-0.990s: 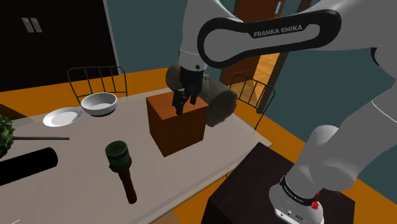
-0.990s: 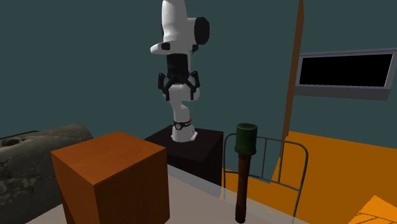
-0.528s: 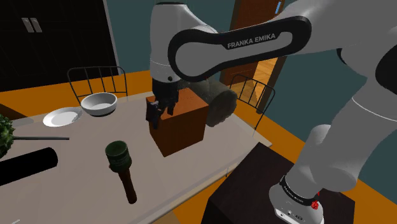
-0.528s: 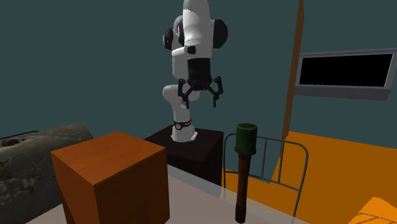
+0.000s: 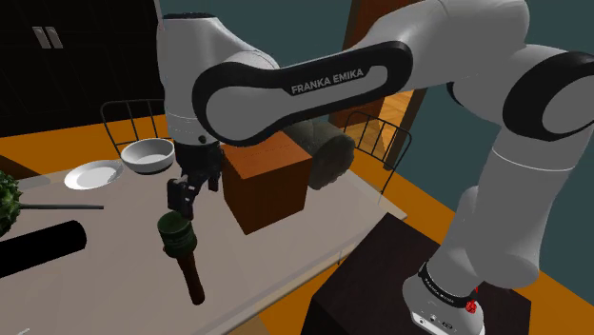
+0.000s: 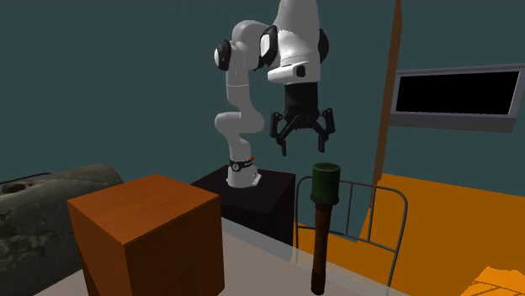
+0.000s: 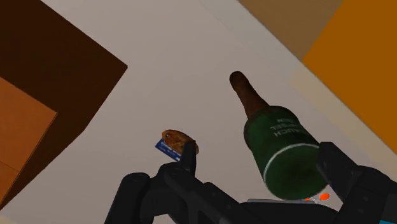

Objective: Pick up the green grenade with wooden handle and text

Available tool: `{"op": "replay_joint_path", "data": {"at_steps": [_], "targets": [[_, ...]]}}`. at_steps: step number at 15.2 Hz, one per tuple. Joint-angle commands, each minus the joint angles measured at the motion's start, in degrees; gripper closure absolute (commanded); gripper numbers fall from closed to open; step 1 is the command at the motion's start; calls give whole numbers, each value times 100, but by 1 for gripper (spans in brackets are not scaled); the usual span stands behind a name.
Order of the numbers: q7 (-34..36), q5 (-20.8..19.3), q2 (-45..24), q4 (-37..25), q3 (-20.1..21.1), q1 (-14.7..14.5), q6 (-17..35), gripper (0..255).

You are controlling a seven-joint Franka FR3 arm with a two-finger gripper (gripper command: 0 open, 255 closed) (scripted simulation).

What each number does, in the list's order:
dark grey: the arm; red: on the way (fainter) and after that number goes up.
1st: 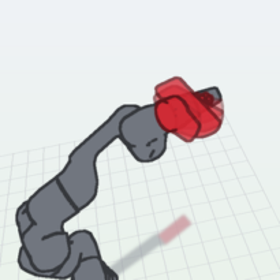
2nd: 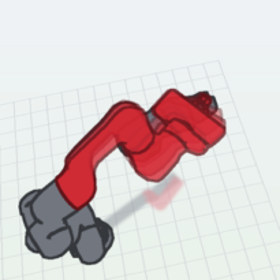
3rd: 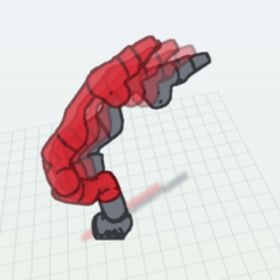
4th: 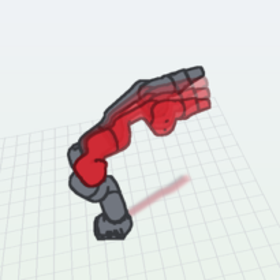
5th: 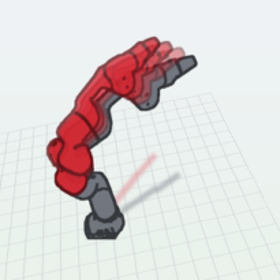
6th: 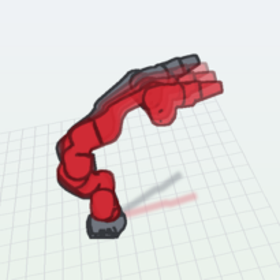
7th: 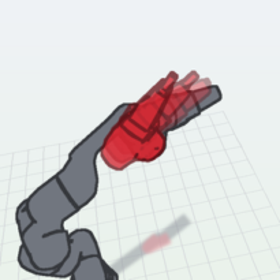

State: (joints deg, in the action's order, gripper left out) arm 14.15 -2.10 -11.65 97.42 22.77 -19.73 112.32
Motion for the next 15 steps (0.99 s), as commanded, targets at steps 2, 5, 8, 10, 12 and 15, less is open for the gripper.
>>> {"op": "replay_joint_path", "data": {"at_steps": [2,5,8,10,12,15], "targets": [[120,-266,-604,-698,105,-283,-134,0],[149,-353,-801,-779,116,-380,-32,0],[157,-373,-841,-601,104,-378,182,0],[164,-390,-873,-491,96,-377,323,0],[166,-395,-883,-459,93,-377,363,0],[169,-395,-883,-453,94,-379,369,255]]}}
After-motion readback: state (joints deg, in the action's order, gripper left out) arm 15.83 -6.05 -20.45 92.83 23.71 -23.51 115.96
